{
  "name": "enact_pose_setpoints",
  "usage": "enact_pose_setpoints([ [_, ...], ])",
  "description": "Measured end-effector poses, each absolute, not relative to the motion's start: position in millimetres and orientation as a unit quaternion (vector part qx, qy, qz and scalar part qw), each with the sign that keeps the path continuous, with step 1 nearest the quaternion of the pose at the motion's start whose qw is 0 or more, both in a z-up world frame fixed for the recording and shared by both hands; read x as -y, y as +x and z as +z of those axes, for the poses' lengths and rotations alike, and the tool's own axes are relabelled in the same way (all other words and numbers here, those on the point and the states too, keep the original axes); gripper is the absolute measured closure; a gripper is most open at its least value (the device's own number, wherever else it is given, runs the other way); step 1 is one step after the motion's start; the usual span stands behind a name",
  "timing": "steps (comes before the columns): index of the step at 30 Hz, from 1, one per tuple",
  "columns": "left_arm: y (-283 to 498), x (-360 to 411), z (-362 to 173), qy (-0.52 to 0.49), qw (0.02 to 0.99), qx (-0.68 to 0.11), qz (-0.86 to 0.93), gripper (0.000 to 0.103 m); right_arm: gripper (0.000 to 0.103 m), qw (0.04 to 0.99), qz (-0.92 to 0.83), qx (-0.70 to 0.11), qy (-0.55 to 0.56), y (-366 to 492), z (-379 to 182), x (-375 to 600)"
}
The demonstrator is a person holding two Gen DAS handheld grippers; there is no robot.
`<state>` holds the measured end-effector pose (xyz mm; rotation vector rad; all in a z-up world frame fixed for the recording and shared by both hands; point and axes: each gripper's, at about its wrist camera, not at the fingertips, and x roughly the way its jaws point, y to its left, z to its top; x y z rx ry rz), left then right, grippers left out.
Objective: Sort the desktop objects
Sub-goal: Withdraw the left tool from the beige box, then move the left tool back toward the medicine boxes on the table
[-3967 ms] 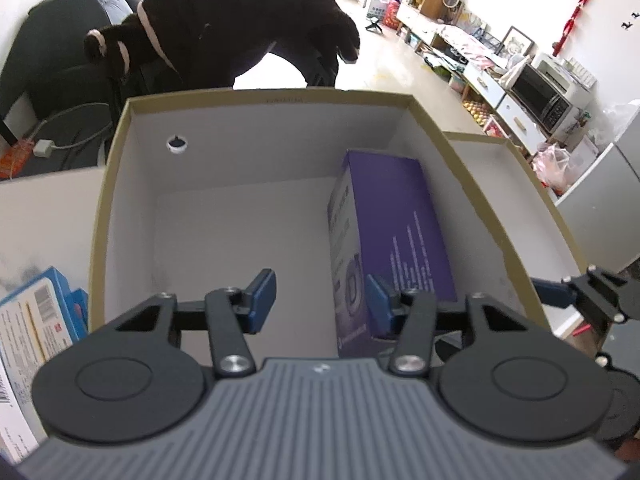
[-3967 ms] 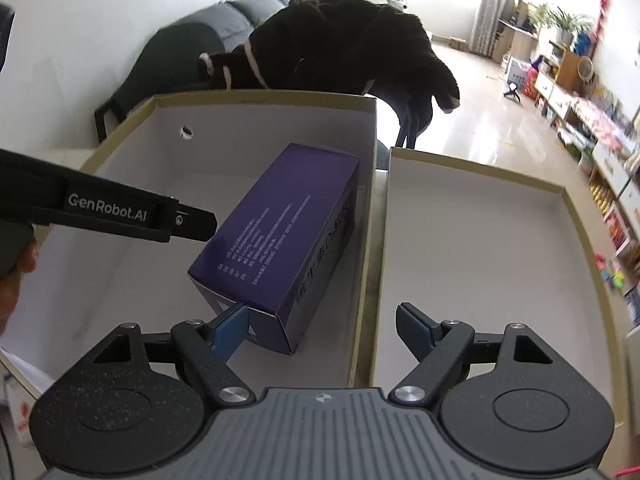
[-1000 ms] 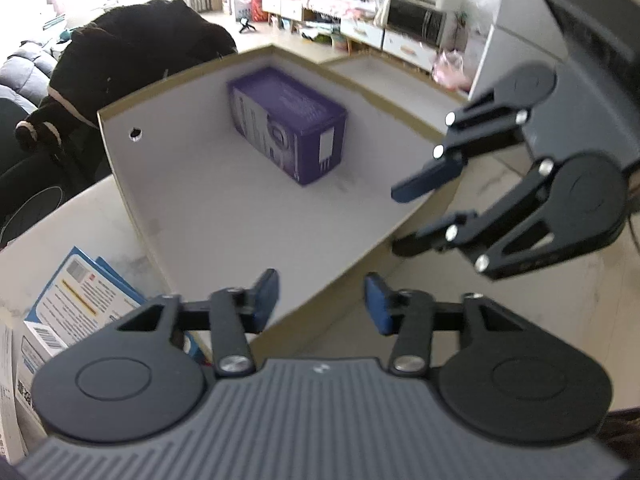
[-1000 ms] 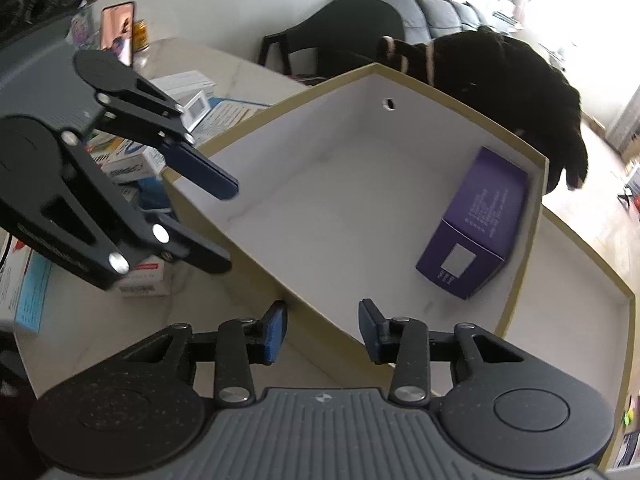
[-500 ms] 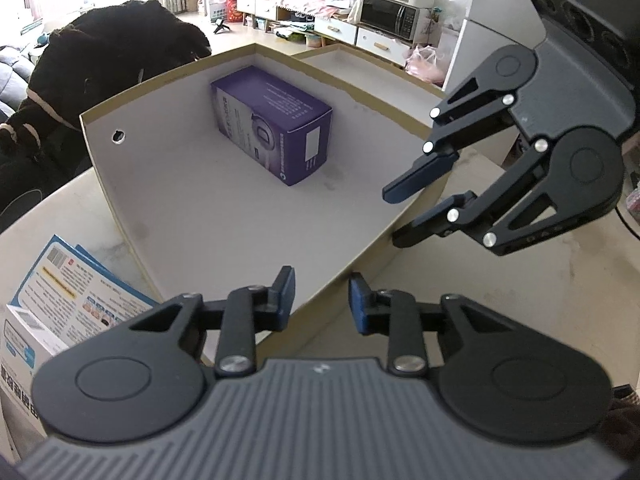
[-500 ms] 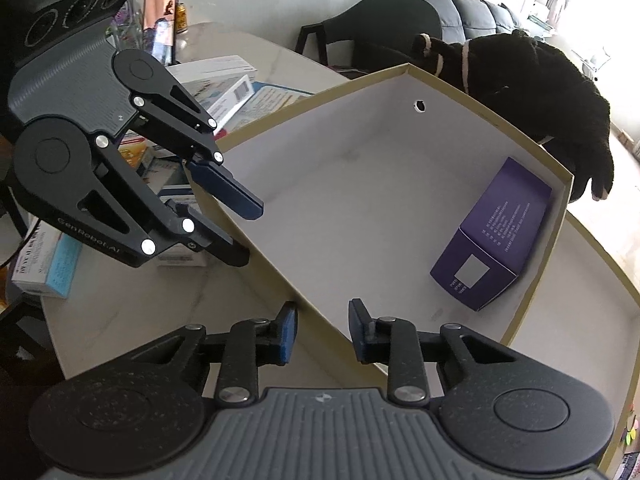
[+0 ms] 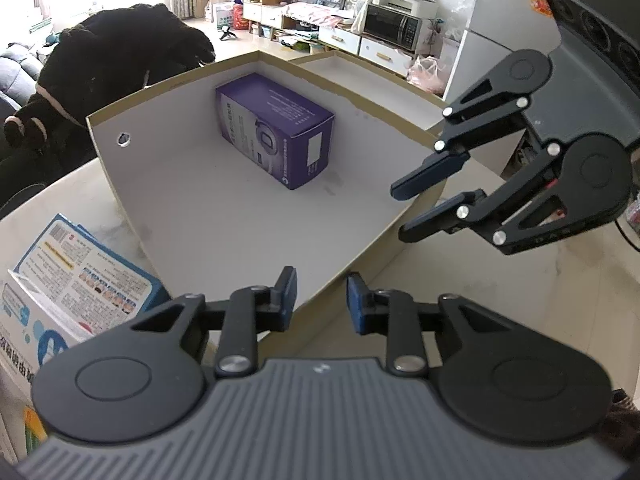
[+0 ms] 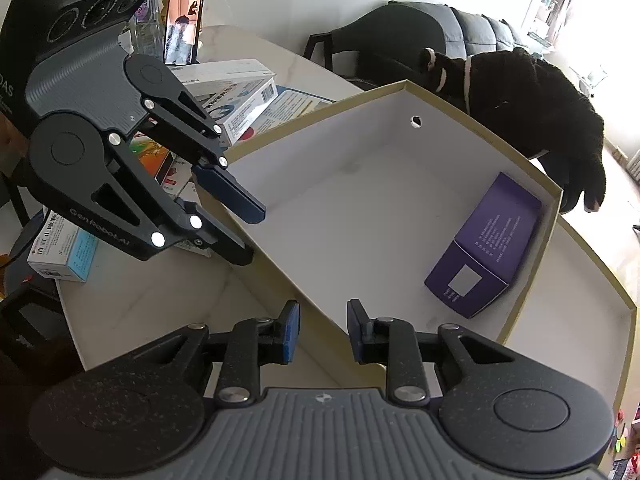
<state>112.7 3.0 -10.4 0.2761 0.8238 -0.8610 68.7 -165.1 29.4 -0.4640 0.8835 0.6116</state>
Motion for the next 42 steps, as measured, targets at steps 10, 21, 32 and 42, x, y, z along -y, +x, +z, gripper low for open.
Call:
enact_pose_setpoints([
  [10, 110, -24, 1, 0.102, 0.84, -0.369, -0.384, 0.062, 0.04, 0.865, 0.279, -0.392, -0.142, 69, 36, 175],
  [21, 104, -80, 16, 0.048, 0.878, -0.338, -0.334, 0.035, 0.009, 0.909, 0.243, -0.327, -0.087, 62, 45, 178],
  [32, 105, -150, 11, 0.025, 0.929, -0.316, -0.19, 0.0, 0.0, 0.941, 0.198, -0.273, -0.024, 54, 42, 191],
  [42, 114, -208, -25, 0.047, 0.946, -0.321, -0.014, 0.0, 0.0, 0.949, 0.206, -0.238, 0.003, 33, 40, 192],
])
